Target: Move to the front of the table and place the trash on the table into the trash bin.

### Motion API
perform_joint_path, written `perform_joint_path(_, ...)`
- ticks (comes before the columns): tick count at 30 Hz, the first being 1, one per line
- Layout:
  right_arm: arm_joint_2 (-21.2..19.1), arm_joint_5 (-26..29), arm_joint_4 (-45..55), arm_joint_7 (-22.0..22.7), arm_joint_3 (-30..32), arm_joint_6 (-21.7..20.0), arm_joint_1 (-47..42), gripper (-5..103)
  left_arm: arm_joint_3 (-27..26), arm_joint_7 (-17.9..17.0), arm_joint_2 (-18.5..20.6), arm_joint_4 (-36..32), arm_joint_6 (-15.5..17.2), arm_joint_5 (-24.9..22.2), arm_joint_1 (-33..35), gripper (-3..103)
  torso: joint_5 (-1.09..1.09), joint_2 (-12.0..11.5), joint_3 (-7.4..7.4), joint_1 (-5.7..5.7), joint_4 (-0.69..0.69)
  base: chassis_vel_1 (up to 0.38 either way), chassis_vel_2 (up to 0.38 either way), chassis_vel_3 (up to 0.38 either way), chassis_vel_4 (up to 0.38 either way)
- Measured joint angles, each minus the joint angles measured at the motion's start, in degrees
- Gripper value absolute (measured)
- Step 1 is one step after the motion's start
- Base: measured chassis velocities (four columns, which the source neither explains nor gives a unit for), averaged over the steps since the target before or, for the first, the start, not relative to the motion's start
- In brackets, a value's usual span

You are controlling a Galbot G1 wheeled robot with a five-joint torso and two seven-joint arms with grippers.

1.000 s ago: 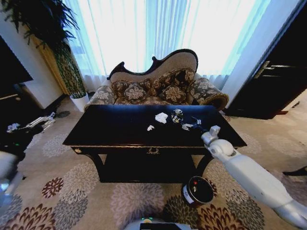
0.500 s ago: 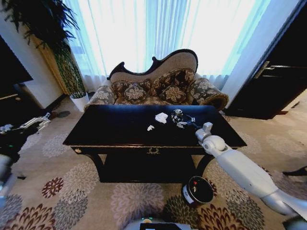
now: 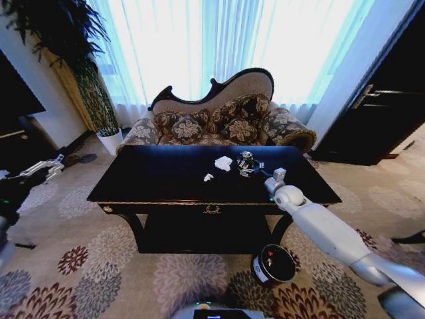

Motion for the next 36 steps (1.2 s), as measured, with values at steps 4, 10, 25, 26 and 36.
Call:
perform_joint_path(4, 0.2, -0.2, -0.2, -0.4, -0.1, 0.2, 0.2, 74, 0.0, 0.0, 0.2, 0.0, 0.0, 0.0, -0.1, 100, 0.00, 0.0, 0.00, 0.00, 0.00, 0.000, 0.000, 0.000, 0.000)
perform_joint_path(10, 0.0, 0.0, 0.2, -0.7, -0.2, 0.2, 0.3, 52, 0.5, 0.0, 0.2, 0.0, 0.0, 0.0, -0.6, 100, 0.00, 0.0, 0.00, 0.00, 0.00, 0.000, 0.000, 0.000, 0.000)
perform_joint_path(25, -3.1, 2.3, 7.4, -2.5, 8.4, 0.0, -7.4, 4, 0.5, 0.0, 1.4, 0.0, 0.0, -1.1, -2.4, 100, 0.01, 0.0, 0.00, 0.00, 0.00, 0.000, 0.000, 0.000, 0.000)
perform_joint_path(26, -3.4, 2.6, 8.5, -2.7, 10.1, 0.0, -9.2, 2, 0.7, 0.0, 1.5, 0.0, 0.0, -1.2, -2.7, 100, 0.01, 0.0, 0.00, 0.00, 0.00, 0.000, 0.000, 0.000, 0.000)
perform_joint_path(36, -6.7, 7.3, 19.5, -2.8, 27.1, 0.8, -28.2, 0, 7.4, -0.2, 1.8, 0.0, 0.0, -1.0, -8.7, 100, 0.01, 0.0, -0.01, -0.01, -0.01, 0.000, 0.000, 0.000, 0.000)
